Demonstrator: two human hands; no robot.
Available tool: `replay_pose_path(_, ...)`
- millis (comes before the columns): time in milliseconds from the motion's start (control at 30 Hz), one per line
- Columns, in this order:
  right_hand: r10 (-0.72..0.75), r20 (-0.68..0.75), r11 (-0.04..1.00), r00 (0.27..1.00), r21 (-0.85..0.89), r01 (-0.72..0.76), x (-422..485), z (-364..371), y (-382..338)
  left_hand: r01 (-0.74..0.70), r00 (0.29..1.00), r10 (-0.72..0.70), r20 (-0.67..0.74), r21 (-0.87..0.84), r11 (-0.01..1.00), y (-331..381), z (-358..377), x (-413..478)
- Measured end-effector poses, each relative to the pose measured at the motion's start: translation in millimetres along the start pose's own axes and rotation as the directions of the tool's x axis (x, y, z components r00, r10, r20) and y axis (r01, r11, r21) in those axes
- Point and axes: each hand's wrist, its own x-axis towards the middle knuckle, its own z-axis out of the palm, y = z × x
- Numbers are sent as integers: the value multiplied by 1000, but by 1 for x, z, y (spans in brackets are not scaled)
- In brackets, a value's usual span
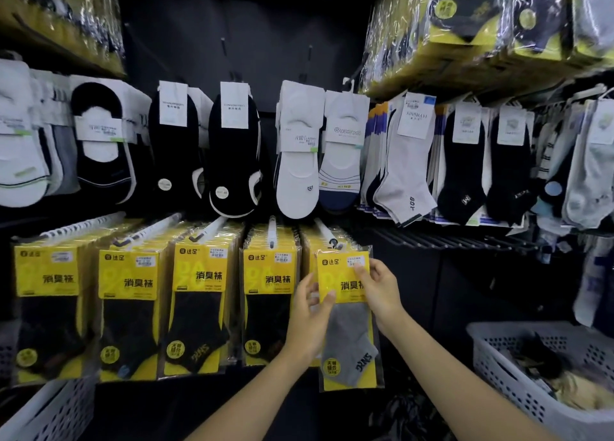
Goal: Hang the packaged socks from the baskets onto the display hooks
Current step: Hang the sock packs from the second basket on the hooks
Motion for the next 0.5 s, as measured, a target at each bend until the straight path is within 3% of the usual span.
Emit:
replay_pose_path(167, 31, 9, 999, 999, 29, -31, 12, 5, 17, -15, 999, 17, -42, 40, 999, -16, -1, 13)
replay_pose_path(367, -1, -105, 999, 994, -54, -5, 24, 4, 38, -65, 996, 78, -35, 274, 959, -37, -12, 34)
replay_pose_path(500, 60, 70, 996, 996, 55, -64, 32, 2, 42, -70, 998, 68, 15, 247, 966, -32, -14, 52)
